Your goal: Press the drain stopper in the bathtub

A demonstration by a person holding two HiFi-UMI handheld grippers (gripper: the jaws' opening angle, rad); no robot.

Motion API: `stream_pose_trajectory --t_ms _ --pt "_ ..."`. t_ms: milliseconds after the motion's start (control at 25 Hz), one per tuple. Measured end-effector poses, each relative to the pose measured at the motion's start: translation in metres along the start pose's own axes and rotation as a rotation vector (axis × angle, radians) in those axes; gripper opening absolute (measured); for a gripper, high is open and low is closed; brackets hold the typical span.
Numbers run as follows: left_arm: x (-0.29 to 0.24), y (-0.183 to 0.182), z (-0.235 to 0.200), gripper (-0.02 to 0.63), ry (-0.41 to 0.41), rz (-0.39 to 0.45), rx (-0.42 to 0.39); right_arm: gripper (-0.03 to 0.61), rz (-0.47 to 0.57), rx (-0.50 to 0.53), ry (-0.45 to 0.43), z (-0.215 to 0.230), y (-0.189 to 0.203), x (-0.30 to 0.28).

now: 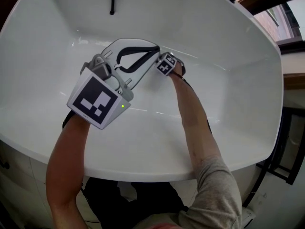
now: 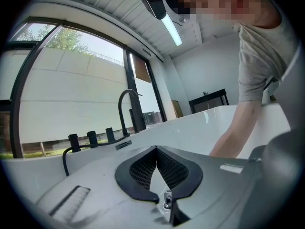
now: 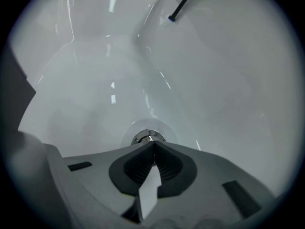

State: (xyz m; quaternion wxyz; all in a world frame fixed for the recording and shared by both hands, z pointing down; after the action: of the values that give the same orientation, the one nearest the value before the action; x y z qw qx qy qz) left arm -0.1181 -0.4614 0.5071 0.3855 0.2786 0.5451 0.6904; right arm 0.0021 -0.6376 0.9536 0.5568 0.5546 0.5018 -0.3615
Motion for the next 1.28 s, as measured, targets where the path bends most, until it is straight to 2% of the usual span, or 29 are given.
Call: stream_pose_trajectory --t_ms 120,320,520,600,680,800,880,1000,1080,1120,1280 --pt "-0.001 0.002 0.002 0.003 0.015 0.006 -0.039 0.0 0.069 -0.02 -0.023 -0.011 -0.002 0.025" --pt "-0.006 0.012 0.007 0.003 0.054 -0.017 -0.095 0.0 0.226 -0.022 -0.112 -0.035 -0.022 0.094" --pt "-0.01 0.034 0.008 0.003 0.082 -0.058 -0.135 0.0 0.561 -0.063 -0.194 -0.064 -0.055 0.224" --pt "-0.009 0.038 0.007 0.003 0.078 -0.056 -0.155 0.0 0.707 -0.076 -0.192 -0.079 -0.064 0.293" --pt "-0.001 0.027 0.003 0.003 0.04 -0.047 -0.158 0.0 0.833 -0.057 -0.183 -0.102 -0.074 0.364" --pt "0.014 -0.022 0.01 0.003 -0.02 -0.02 -0.182 0.0 0.981 0.049 -0.138 -0.143 -0.085 0.475" --pt "0.033 -0.073 0.03 0.003 -0.019 0.046 -0.18 0.0 1.072 0.128 -0.103 -0.176 -0.089 0.547" --pt "0.077 -0.159 0.053 0.003 -0.015 0.167 -0.107 0.0 1.194 0.214 -0.054 -0.222 -0.094 0.64" --pt "0.112 -0.21 0.069 0.003 -0.007 0.231 -0.024 0.0 1.252 0.269 -0.027 -0.256 -0.093 0.689" --pt "0.129 -0.232 0.078 0.003 -0.006 0.257 -0.009 0.0 1.274 0.293 -0.015 -0.273 -0.091 0.71" --pt "0.188 -0.304 0.127 0.003 0.008 0.311 -0.041 0.0 1.329 0.358 0.021 -0.337 -0.074 0.778"
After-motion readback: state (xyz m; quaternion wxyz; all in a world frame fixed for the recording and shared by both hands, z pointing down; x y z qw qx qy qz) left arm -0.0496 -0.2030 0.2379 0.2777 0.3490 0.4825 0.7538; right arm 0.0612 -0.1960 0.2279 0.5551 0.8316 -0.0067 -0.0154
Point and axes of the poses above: the fingertips, and each gripper's own axes: x backward along the fingers, z to its right, y out of its underside, the point moved 3 cm from there along x, backward along the fingers, and after that the axes turned 13 degrees about -y, right-handed, at the moved point
